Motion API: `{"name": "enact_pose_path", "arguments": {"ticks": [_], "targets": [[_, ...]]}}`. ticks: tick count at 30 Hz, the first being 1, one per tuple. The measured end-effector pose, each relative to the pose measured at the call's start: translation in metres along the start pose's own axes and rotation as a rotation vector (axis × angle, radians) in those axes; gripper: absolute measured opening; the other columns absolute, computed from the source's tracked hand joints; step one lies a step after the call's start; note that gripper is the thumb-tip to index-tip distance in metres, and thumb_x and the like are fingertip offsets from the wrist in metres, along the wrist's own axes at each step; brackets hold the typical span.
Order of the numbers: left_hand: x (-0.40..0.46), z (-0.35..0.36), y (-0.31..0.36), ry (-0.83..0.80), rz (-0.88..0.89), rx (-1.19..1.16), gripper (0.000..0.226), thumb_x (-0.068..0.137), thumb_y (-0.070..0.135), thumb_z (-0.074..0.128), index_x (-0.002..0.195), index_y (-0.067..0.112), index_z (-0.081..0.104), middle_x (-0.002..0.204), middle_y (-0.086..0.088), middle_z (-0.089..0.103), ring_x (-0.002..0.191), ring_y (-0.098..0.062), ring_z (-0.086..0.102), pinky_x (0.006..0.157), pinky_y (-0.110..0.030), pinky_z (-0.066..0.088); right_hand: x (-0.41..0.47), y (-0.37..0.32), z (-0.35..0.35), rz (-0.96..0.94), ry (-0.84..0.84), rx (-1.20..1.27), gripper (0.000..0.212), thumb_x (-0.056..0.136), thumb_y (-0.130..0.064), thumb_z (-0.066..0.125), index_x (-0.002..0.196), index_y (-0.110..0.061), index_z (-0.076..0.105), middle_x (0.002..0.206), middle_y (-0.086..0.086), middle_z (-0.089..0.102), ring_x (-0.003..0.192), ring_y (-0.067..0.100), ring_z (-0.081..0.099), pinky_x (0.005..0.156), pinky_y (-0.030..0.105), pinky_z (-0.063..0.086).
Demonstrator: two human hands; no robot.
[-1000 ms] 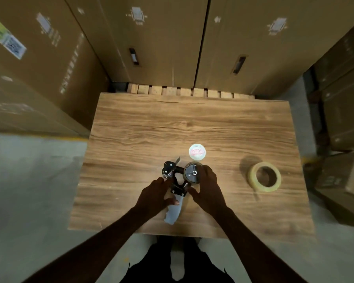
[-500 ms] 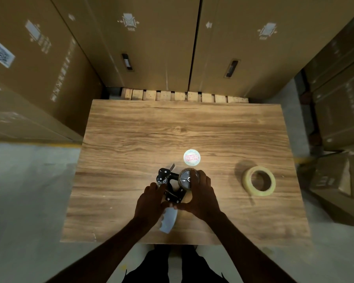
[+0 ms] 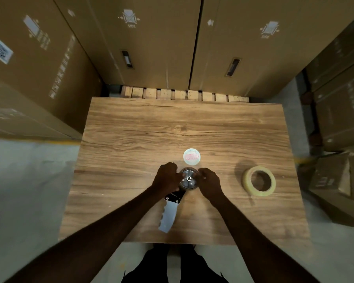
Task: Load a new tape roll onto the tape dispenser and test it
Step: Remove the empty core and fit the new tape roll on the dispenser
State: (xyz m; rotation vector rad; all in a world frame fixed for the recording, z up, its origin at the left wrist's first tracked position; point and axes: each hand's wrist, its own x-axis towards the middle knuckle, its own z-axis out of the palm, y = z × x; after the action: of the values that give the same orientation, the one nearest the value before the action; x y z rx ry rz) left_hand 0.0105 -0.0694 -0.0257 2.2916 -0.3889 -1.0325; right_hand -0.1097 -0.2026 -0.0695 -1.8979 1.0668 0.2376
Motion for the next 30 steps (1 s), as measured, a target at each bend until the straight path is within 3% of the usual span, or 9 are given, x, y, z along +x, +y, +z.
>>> {"name": "enact_pose_path", "arguments": {"ticks": [3,7,9,12,14,18,22,25,30], "targets": [[0.020,0.020,0.000,-0.033,-0.124,0.032,0.042,0.086,0.044,0.064,0.086,0.002,0.063,0.076,-0.017,0.073,0.061,-0.031,0.073,0.056,-0.042,0.063,0.016,0.003,-0.001,0.133,-0.069,0.074,0.045,0.089,-0.035,0.075,0.065,0.000,0.060,0.064,0.007,0.053,0.069,0.020,0.052,0.067,0.035,0.037],[0.029,0.031,0.002,-0.037,-0.144,0.044,0.037,0.090,0.032,0.067,0.093,-0.005,0.062,0.083,-0.022,0.074,0.069,-0.035,0.075,0.062,-0.043,0.063,0.026,0.007,-0.007,0.210,-0.164,0.313,0.027,0.087,-0.019,0.086,0.079,-0.003,0.066,0.076,0.014,0.055,0.073,0.022,0.058,0.059,0.036,0.053],[0.031,0.031,0.002,-0.058,-0.131,0.100,0.035,0.087,0.033,0.070,0.092,-0.001,0.063,0.083,-0.018,0.074,0.067,-0.030,0.075,0.065,-0.043,0.063,0.027,0.006,-0.008,0.242,-0.219,0.375,0.021,0.086,-0.015,0.088,0.090,-0.005,0.070,0.085,0.017,0.063,0.081,0.023,0.067,0.070,0.041,0.064],[0.033,0.027,0.002,-0.117,-0.138,0.160,0.029,0.082,0.026,0.078,0.091,0.002,0.065,0.083,-0.016,0.075,0.062,-0.025,0.074,0.061,-0.037,0.063,0.028,0.008,-0.012,0.250,-0.283,0.392,0.033,0.076,-0.018,0.094,0.092,0.000,0.071,0.088,0.021,0.070,0.086,0.025,0.070,0.089,0.052,0.064],[0.035,0.029,-0.002,-0.157,-0.090,0.190,0.031,0.080,0.023,0.080,0.096,0.000,0.066,0.092,-0.018,0.075,0.080,-0.031,0.075,0.072,-0.041,0.062,0.028,0.010,-0.011,0.203,-0.295,0.285,0.046,0.063,-0.027,0.100,0.084,0.005,0.075,0.080,0.023,0.072,0.078,0.019,0.068,0.074,0.043,0.060],[0.032,0.031,-0.004,-0.168,-0.057,0.168,0.036,0.089,0.032,0.067,0.107,0.001,0.061,0.107,-0.018,0.070,0.092,-0.035,0.072,0.080,-0.043,0.059,0.025,0.011,-0.004,0.090,-0.225,0.135,0.033,0.067,-0.021,0.101,0.072,-0.003,0.074,0.063,0.001,0.061,0.054,0.002,0.049,0.055,0.025,0.038],[0.031,0.029,-0.003,-0.203,-0.074,0.179,0.040,0.091,0.036,0.064,0.106,-0.001,0.062,0.102,-0.019,0.070,0.090,-0.035,0.071,0.076,-0.039,0.056,0.028,0.012,-0.009,0.141,-0.308,0.242,0.032,0.074,-0.022,0.099,0.072,-0.003,0.074,0.059,-0.001,0.061,0.046,-0.002,0.052,0.051,0.020,0.041],[0.033,0.029,-0.003,-0.204,-0.063,0.194,0.044,0.090,0.037,0.066,0.107,-0.003,0.064,0.110,-0.023,0.069,0.103,-0.037,0.066,0.081,-0.038,0.053,0.030,0.013,-0.009,0.145,-0.270,0.243,0.049,0.071,-0.023,0.100,0.085,0.016,0.074,0.068,0.009,0.063,0.050,0.002,0.052,0.052,0.023,0.040],[0.032,0.032,-0.002,-0.152,-0.069,0.173,0.043,0.089,0.038,0.067,0.101,-0.003,0.067,0.105,-0.023,0.070,0.098,-0.036,0.067,0.078,-0.040,0.053,0.031,0.012,-0.010,0.182,-0.272,0.251,0.043,0.071,-0.014,0.098,0.092,0.015,0.076,0.074,0.014,0.068,0.060,0.010,0.059,0.056,0.026,0.043]]}}
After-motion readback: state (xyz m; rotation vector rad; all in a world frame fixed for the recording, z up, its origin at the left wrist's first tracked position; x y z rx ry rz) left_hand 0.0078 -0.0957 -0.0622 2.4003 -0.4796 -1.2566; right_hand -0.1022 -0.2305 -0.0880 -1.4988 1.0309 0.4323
